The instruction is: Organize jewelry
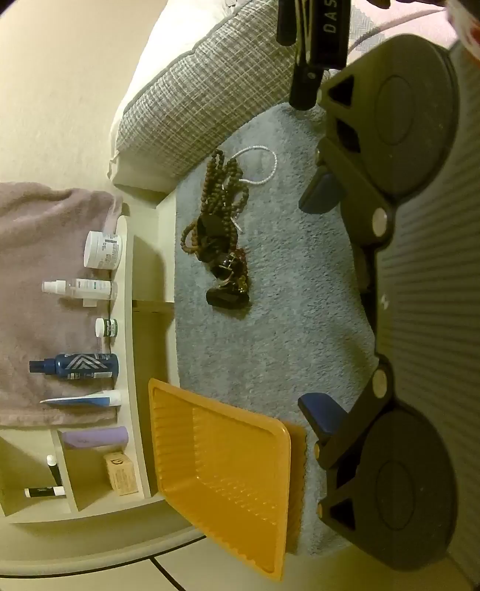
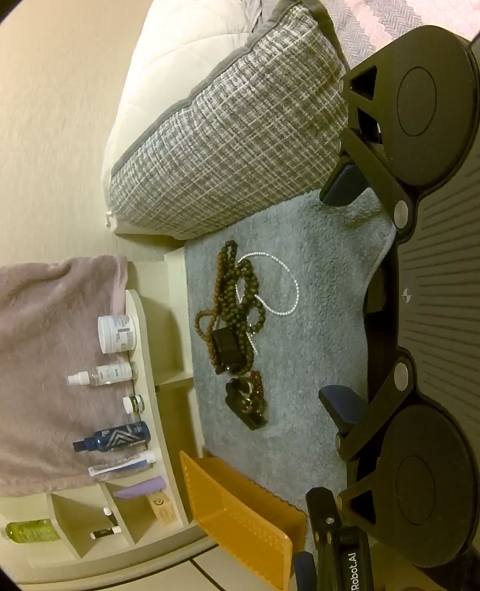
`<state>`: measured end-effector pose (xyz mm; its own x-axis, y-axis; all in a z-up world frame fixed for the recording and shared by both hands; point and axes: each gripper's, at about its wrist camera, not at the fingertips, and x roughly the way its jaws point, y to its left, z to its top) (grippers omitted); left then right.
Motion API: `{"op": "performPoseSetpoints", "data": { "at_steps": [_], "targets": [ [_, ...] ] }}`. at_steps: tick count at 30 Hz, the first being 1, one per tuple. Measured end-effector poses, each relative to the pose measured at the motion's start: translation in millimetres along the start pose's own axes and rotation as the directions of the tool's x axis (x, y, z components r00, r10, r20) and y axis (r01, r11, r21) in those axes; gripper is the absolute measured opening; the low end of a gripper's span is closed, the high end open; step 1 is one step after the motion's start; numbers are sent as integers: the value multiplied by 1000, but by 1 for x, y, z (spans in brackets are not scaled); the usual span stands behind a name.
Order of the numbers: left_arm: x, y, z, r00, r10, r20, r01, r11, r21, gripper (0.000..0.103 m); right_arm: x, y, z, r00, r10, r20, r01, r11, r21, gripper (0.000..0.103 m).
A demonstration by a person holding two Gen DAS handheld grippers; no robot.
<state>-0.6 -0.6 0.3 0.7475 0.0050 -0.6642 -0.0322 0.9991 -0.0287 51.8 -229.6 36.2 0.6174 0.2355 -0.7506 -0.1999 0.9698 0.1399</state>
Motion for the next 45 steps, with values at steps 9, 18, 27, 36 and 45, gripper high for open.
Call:
{"op": "performPoseSetpoints", "data": {
  "at_steps": [9, 18, 27, 36, 45],
  "targets": [
    [-1, 2, 0, 1000, -7, -9, 6, 1000, -8, 102, -1, 0, 0, 1000, 1, -2, -1, 1000, 0, 102],
    [-2, 1, 1, 1000, -4, -9, 4, 1000, -10, 102, -1, 0, 0, 1000, 2, -2, -2, 1000, 2, 102],
    [-1, 1, 0, 1000, -4, -8, 4, 1000, -10, 102, -1, 0, -1, 1000, 3, -1, -3, 1000, 3, 102],
    [-2, 1, 0, 1000, -4, -8, 4, 1000, -10, 102, -1, 0, -1, 1000, 3, -2, -3, 1000, 3, 102],
    [-2, 1, 0, 1000, -4, -8, 4, 1000, -10, 102, -1, 0, -1, 1000, 3, -1, -3, 1000, 3, 102]
  ]
}}
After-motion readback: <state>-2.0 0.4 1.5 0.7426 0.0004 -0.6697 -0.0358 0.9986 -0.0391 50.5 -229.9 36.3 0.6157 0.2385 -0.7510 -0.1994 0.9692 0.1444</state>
